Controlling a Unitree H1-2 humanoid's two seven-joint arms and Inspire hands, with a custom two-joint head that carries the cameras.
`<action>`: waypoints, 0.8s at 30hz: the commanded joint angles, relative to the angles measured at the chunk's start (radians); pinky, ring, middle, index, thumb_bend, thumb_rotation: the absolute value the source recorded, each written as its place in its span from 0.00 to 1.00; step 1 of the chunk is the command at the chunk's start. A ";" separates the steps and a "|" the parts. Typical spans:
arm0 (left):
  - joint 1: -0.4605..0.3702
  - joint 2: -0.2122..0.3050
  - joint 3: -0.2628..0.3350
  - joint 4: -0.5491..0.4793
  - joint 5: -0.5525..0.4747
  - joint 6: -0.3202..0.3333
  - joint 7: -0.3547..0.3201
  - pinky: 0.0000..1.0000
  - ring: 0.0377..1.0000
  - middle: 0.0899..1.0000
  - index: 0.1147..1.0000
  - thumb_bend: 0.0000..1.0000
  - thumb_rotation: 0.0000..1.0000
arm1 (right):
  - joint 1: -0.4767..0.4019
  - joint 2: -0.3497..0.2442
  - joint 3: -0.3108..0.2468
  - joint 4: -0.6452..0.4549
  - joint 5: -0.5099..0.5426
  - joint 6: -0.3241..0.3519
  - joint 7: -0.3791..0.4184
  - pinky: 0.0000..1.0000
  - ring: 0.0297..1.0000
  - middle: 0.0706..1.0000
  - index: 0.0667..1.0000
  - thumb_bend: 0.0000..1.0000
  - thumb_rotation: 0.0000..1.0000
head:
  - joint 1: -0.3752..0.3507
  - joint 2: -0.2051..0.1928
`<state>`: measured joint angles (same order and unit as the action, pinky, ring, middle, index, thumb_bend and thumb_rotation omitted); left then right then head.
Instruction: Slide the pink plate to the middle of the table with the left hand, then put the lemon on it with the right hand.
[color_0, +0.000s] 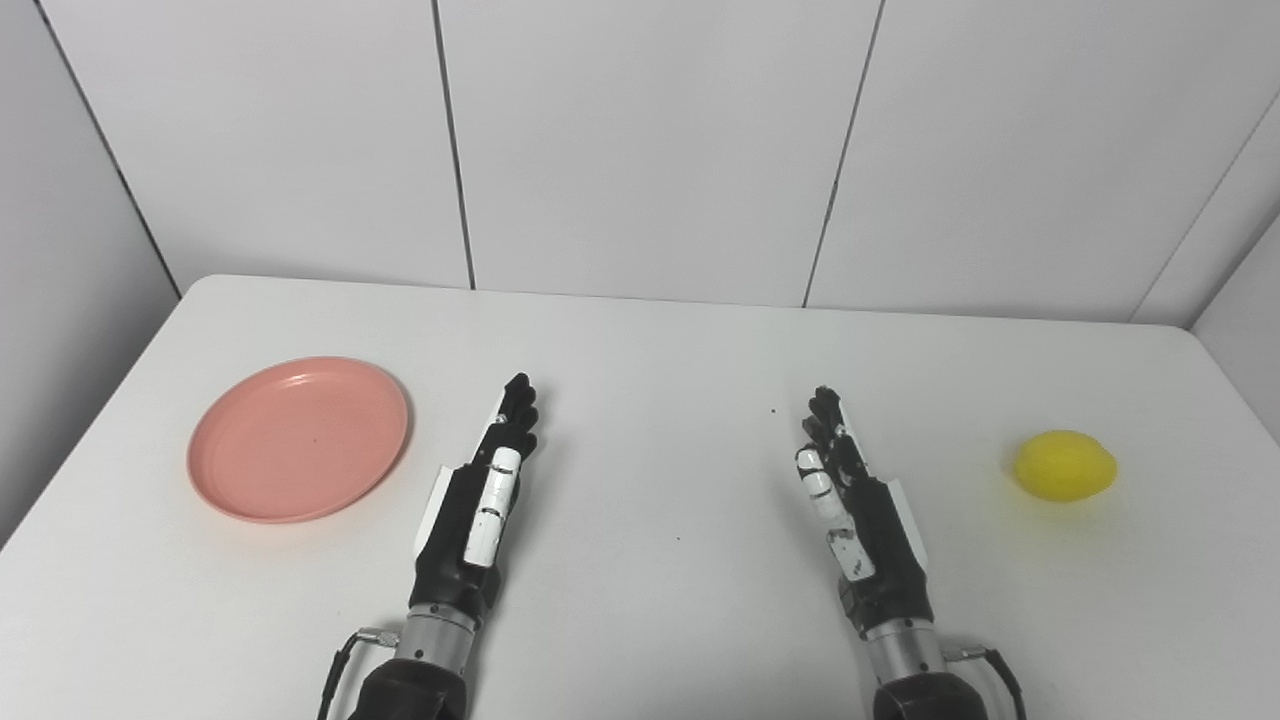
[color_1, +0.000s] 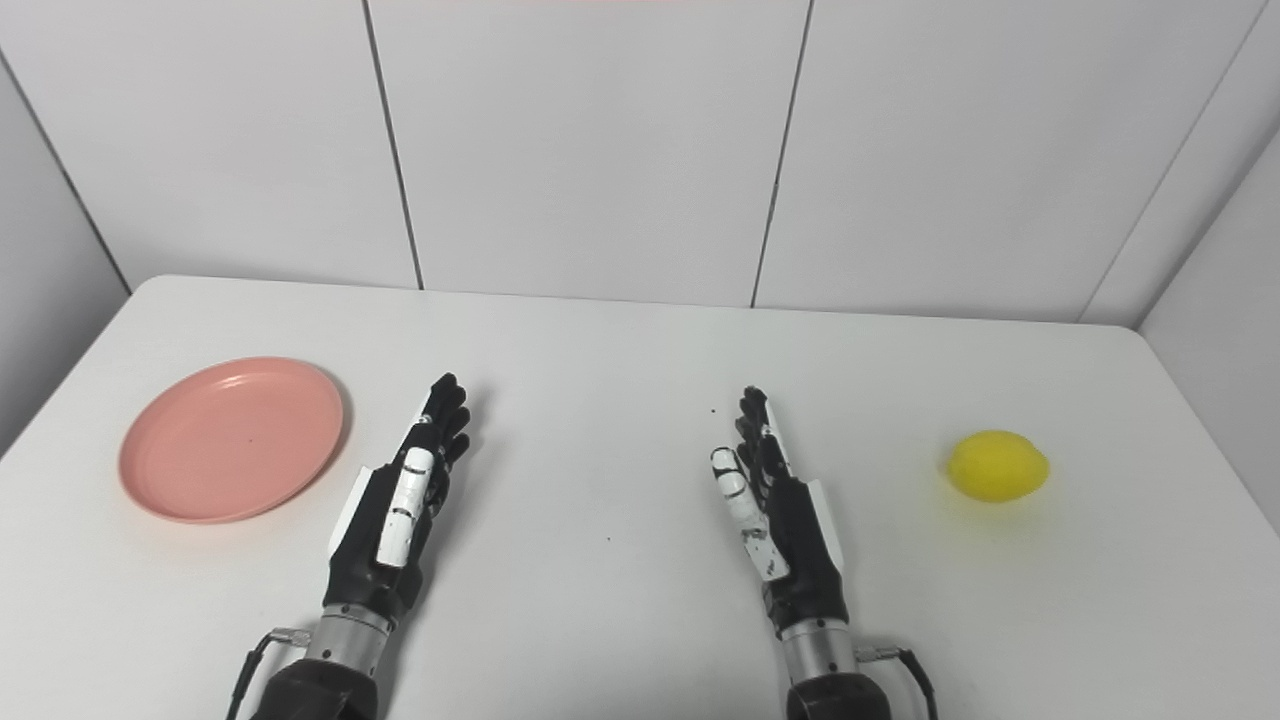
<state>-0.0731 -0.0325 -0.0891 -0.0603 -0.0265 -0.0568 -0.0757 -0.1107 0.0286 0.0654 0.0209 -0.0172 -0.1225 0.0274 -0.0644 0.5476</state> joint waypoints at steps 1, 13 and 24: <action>-0.035 0.000 -0.002 -0.039 -0.009 -0.007 -0.011 1.00 1.00 1.00 1.00 0.46 1.00 | -0.008 0.009 -0.003 0.008 0.011 -0.067 -0.001 0.98 0.98 0.98 0.98 0.56 0.86 | 0.002 0.003; -0.036 0.007 -0.005 -0.049 0.007 0.020 -0.006 1.00 1.00 1.00 1.00 0.47 1.00 | -0.012 0.013 -0.007 0.020 0.033 -0.091 0.004 0.98 0.98 0.99 0.98 0.51 0.92 | 0.001 0.007; -0.038 0.004 0.001 -0.045 -0.004 0.016 -0.001 1.00 1.00 1.00 1.00 0.49 1.00 | -0.009 0.014 -0.006 0.014 0.039 -0.083 0.001 0.98 0.98 0.99 0.98 0.51 0.89 | 0.006 0.011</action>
<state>-0.0781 -0.0205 -0.0889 -0.0823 -0.0238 -0.0205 -0.0752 -0.1145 0.0317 0.0608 0.0287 0.0132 -0.1610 0.0272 -0.0598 0.5568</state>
